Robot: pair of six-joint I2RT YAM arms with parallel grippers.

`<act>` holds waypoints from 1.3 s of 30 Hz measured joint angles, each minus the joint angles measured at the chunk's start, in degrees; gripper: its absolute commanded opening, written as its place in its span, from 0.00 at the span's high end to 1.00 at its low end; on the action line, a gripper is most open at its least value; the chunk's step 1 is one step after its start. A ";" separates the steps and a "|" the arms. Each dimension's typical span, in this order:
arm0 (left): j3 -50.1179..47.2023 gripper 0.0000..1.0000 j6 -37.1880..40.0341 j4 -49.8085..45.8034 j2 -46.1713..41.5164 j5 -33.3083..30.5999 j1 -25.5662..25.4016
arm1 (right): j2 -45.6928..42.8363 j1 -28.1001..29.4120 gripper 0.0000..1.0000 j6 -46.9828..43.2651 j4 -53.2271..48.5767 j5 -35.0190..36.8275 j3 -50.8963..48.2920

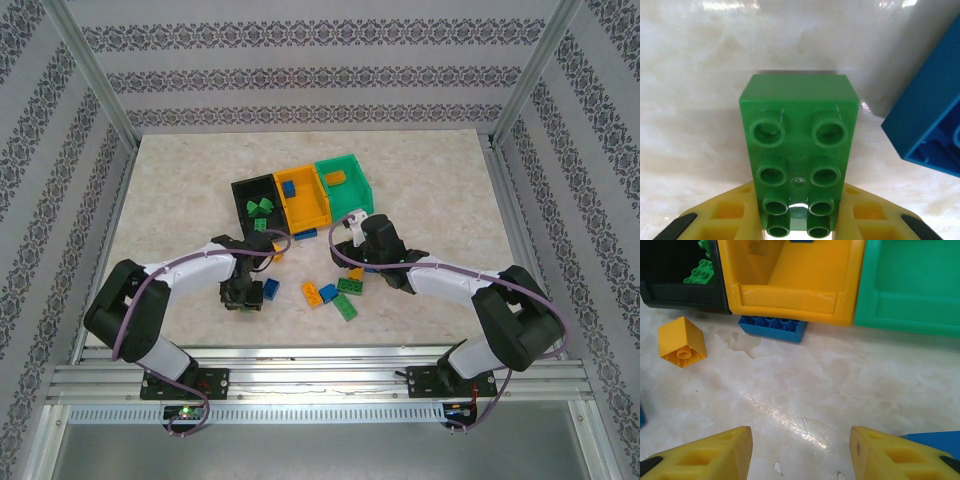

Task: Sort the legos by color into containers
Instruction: Pick up the lego from the middle-left of the table, then place the lego in the container.

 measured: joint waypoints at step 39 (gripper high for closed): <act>25.81 0.37 16.11 9.88 7.41 -1.66 6.64 | -0.31 -1.01 0.46 1.84 2.25 -1.68 -1.27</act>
